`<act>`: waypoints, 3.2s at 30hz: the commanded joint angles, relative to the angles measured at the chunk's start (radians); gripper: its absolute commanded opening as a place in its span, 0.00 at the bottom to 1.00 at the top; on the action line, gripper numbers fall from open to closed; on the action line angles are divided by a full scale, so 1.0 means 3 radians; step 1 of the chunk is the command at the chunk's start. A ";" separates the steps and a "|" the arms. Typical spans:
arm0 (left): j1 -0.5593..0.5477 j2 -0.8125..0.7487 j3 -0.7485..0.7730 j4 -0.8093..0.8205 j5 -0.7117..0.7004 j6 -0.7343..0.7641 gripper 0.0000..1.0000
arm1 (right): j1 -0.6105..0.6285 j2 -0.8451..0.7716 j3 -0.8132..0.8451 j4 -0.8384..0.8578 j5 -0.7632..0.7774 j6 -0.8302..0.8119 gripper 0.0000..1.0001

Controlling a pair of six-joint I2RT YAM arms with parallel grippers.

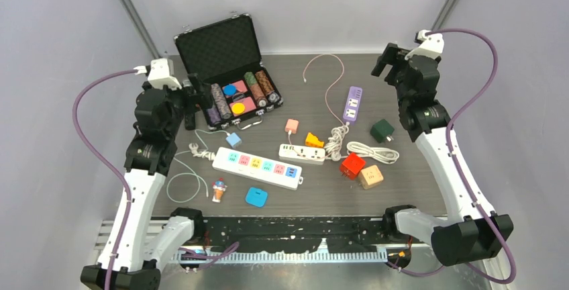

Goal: Insert the plug

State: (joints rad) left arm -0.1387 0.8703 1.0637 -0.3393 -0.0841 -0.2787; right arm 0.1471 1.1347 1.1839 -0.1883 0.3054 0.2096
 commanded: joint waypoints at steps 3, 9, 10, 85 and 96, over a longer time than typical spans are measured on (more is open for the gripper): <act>-0.0013 -0.0073 -0.0154 0.0248 0.0058 -0.0126 1.00 | 0.0009 -0.0057 -0.0112 0.0124 0.0289 0.0160 0.95; -0.0013 -0.0141 -0.0192 0.0167 0.0172 -0.0119 1.00 | 0.0004 0.0092 0.0042 -0.0478 -0.0123 0.0257 0.94; -0.0013 -0.0156 -0.0196 0.0159 0.0246 -0.0052 1.00 | 0.0005 0.0130 0.0049 -0.0518 -0.0211 0.0280 0.94; -0.1005 0.0818 -0.0275 0.0513 0.0975 -0.0147 0.95 | -0.0275 0.1463 0.0291 -0.1161 -0.2301 0.0164 0.27; -0.1005 0.0573 -0.0454 0.1959 0.1963 0.0252 0.99 | 0.0587 0.1214 0.0353 0.0760 -0.4369 0.1144 0.30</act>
State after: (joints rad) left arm -0.4366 1.0473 0.8951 0.0326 0.3229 -0.2806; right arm 0.2466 1.5356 1.2434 -0.3290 -0.7158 0.3603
